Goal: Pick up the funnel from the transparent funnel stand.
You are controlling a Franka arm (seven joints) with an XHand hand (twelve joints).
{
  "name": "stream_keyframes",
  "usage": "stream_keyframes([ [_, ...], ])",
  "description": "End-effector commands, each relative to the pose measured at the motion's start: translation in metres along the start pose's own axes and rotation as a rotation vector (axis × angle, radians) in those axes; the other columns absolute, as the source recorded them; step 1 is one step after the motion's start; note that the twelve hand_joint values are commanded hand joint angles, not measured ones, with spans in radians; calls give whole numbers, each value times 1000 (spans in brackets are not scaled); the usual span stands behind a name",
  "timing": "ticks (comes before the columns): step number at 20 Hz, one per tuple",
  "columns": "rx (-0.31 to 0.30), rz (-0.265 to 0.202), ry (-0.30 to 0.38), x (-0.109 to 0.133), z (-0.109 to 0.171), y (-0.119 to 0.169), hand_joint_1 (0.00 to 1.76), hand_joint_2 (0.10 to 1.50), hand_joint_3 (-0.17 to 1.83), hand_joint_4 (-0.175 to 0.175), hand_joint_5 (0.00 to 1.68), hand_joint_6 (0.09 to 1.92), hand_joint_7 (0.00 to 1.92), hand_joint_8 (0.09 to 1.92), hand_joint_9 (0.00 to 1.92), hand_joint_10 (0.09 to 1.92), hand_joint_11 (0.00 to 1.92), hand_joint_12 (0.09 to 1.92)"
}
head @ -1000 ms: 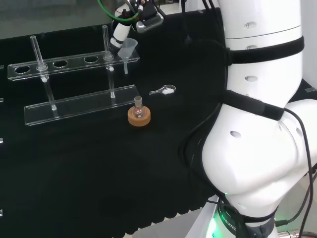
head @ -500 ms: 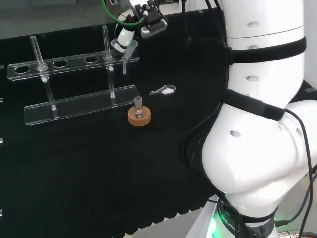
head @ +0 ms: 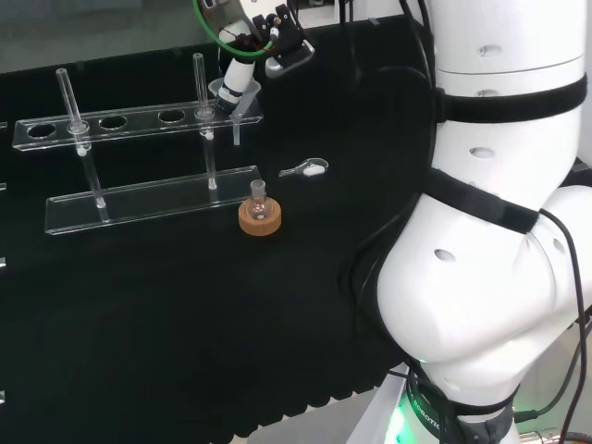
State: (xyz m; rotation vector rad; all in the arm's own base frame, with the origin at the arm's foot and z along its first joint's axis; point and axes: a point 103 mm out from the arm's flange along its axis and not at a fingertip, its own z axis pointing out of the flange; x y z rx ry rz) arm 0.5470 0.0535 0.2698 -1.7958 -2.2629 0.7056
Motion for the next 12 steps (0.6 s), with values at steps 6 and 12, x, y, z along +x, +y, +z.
stream_keyframes([
  [6,-140,55,-137,7,-40,-32,832,674,489,3,755,888,862,977,1139,648,471,1332],
  [12,-121,101,-143,7,-53,-66,834,667,505,6,755,894,856,973,1147,654,472,1324],
])
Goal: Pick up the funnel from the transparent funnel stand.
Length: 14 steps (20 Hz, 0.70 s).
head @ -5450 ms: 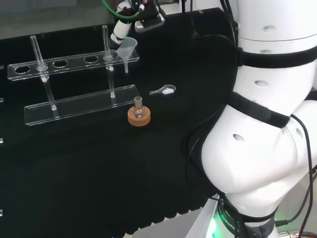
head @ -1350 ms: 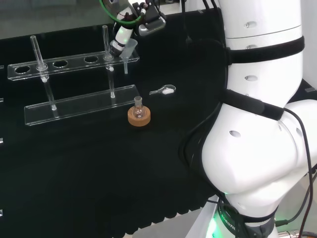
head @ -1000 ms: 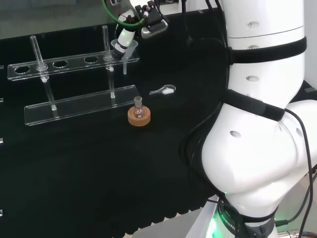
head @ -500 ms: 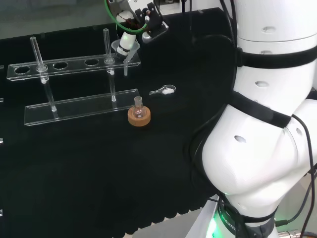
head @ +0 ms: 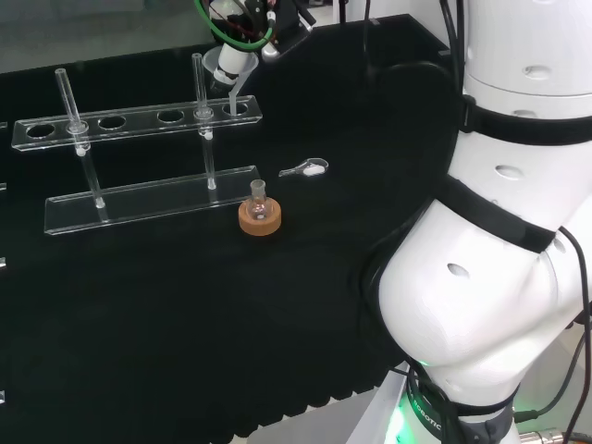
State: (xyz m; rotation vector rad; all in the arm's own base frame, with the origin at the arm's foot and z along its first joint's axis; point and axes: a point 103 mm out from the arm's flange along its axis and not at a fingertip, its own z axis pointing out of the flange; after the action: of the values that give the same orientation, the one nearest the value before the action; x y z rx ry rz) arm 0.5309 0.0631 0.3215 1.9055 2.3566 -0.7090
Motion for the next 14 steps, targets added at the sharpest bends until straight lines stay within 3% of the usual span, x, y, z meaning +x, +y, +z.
stream_keyframes([
  [1,9,48,-12,-2,-19,-37,834,667,507,7,754,894,855,972,1148,655,471,1323],
  [14,11,139,-5,0,-18,-110,832,657,530,11,751,896,849,958,1156,657,470,1325],
])
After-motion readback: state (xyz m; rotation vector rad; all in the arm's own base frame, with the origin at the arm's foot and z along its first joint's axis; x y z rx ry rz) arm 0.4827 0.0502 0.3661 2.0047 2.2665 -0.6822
